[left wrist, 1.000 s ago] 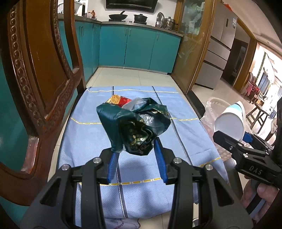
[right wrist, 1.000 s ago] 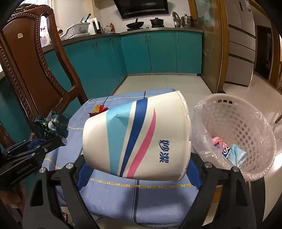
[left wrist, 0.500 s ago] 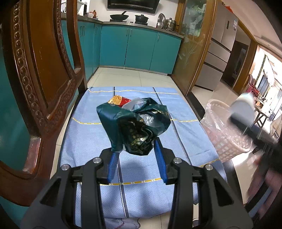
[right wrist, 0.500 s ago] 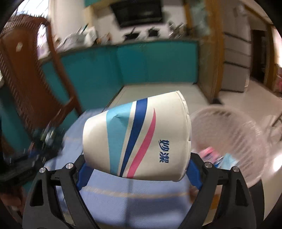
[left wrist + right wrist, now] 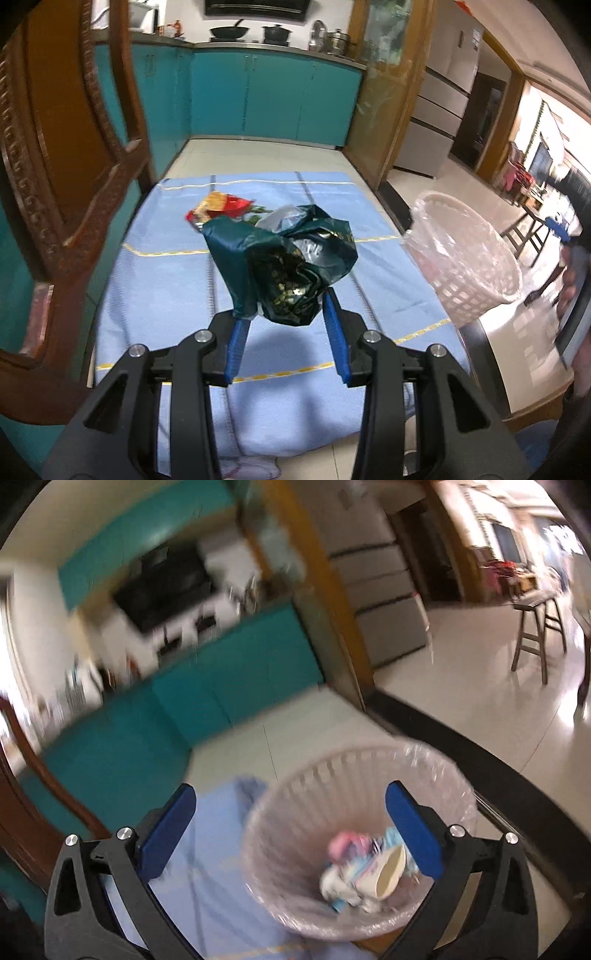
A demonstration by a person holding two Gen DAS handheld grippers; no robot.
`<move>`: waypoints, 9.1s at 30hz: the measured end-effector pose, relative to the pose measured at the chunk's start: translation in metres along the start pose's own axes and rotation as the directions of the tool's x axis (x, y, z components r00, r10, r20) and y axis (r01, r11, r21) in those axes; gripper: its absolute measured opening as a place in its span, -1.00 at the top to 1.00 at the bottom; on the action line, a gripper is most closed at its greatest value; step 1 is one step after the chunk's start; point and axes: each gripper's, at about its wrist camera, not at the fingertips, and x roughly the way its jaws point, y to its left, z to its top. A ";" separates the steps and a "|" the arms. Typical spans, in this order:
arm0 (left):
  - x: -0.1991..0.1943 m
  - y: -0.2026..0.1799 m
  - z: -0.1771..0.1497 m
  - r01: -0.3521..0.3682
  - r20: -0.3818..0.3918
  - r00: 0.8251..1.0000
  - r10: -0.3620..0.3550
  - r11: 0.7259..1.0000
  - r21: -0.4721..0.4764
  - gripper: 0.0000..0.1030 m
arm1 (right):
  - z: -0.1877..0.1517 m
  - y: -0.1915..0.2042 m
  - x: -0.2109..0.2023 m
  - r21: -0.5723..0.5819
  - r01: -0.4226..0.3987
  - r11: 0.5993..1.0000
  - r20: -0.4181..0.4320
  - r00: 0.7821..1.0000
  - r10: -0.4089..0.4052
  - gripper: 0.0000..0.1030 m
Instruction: Collect trash
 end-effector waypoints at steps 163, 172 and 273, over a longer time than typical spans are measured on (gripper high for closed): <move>-0.023 0.049 -0.008 -0.072 0.049 0.996 0.074 0.997 -0.041 0.48 | -0.137 0.176 0.010 -0.405 -0.443 0.800 -0.483 0.846 0.225 0.91; -0.022 0.050 -0.006 -0.067 0.045 0.997 0.069 0.997 -0.040 0.47 | -0.138 0.177 0.010 -0.407 -0.445 0.798 -0.485 0.845 0.224 0.91; -0.014 0.032 0.000 -0.252 0.004 0.967 0.253 0.965 -0.078 -0.94 | -0.135 0.154 0.026 -0.395 -0.220 0.892 -0.339 0.937 0.081 -0.76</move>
